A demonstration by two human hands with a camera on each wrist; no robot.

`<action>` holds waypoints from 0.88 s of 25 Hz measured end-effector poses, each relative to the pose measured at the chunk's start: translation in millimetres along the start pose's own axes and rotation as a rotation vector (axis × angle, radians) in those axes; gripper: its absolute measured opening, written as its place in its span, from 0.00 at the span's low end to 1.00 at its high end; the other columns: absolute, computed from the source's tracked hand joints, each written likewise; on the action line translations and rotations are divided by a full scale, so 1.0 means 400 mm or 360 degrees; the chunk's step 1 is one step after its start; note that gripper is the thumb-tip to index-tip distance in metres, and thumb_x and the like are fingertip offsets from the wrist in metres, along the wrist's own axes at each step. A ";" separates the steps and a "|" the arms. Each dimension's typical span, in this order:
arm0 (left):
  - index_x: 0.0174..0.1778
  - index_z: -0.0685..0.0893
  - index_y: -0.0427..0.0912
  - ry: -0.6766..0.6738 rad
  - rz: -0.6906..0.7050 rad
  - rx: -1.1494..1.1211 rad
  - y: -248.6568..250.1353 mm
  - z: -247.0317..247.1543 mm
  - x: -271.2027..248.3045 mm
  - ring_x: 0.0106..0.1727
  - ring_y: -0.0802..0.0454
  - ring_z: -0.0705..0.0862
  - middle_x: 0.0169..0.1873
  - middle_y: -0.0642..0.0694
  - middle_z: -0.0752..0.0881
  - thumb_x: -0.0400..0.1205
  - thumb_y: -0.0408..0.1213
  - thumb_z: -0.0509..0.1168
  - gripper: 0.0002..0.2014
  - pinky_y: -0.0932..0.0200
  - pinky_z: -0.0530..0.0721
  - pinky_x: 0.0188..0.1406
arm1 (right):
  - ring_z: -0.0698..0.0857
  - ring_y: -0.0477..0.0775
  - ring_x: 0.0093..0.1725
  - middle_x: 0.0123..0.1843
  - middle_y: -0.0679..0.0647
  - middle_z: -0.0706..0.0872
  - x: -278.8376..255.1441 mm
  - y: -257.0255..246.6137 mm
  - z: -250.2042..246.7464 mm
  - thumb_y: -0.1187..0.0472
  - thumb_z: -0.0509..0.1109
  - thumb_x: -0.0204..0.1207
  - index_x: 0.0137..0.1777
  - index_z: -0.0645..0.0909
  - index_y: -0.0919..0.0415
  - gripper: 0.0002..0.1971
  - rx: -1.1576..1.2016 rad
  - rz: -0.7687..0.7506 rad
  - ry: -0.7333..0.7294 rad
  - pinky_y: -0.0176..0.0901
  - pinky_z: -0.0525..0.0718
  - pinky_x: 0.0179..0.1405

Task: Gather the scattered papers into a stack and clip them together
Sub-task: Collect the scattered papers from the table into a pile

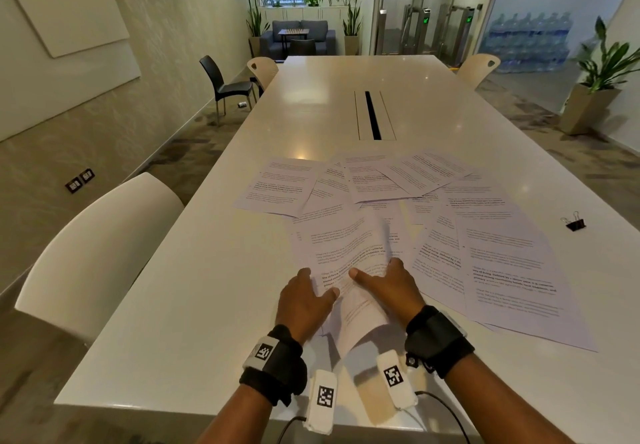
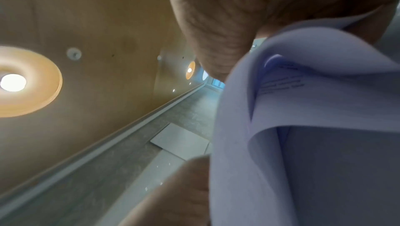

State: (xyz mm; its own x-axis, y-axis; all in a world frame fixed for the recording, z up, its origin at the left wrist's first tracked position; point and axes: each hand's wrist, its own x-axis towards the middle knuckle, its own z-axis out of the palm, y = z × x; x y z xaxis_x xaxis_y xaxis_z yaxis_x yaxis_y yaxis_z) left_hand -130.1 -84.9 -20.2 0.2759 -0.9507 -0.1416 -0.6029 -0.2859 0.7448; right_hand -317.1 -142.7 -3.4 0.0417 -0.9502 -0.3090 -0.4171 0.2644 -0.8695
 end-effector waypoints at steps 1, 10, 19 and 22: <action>0.80 0.80 0.47 -0.0018 0.0025 0.0075 -0.003 0.002 -0.002 0.74 0.43 0.87 0.77 0.46 0.87 0.86 0.57 0.74 0.30 0.51 0.86 0.72 | 0.94 0.61 0.61 0.67 0.55 0.92 0.000 -0.005 -0.003 0.32 0.88 0.60 0.73 0.77 0.56 0.47 0.0241 0.0025 -0.0073 0.63 0.96 0.60; 0.81 0.84 0.47 -0.0084 0.0063 0.0235 -0.028 -0.003 -0.004 0.78 0.44 0.83 0.78 0.46 0.86 0.89 0.55 0.71 0.27 0.47 0.80 0.84 | 0.95 0.62 0.64 0.63 0.57 0.97 0.016 -0.058 -0.095 0.44 0.83 0.78 0.71 0.89 0.58 0.26 0.0813 0.0028 -0.0328 0.59 0.93 0.65; 0.77 0.86 0.44 -0.0046 -0.0026 0.0023 -0.015 -0.025 -0.013 0.76 0.43 0.85 0.75 0.43 0.87 0.89 0.50 0.72 0.22 0.56 0.79 0.71 | 0.91 0.64 0.54 0.59 0.62 0.94 0.056 0.001 -0.169 0.70 0.79 0.80 0.58 0.85 0.65 0.09 0.0130 0.0159 -0.0057 0.47 0.90 0.35; 0.87 0.77 0.44 0.0092 -0.0119 0.0025 -0.003 -0.044 -0.004 0.85 0.36 0.75 0.83 0.38 0.80 0.87 0.53 0.73 0.33 0.43 0.74 0.82 | 0.91 0.63 0.57 0.61 0.59 0.94 0.060 0.032 -0.170 0.70 0.80 0.80 0.54 0.87 0.62 0.07 -0.0017 0.0092 -0.0012 0.52 0.93 0.46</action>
State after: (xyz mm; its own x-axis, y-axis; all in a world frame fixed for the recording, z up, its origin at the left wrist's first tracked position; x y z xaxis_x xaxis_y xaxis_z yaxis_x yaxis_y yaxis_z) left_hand -116.6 -80.9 -9.5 0.3631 -0.9182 -0.1584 -0.5906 -0.3583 0.7230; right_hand -383.1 -173.4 4.1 0.0242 -0.9320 -0.3615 -0.4288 0.3170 -0.8460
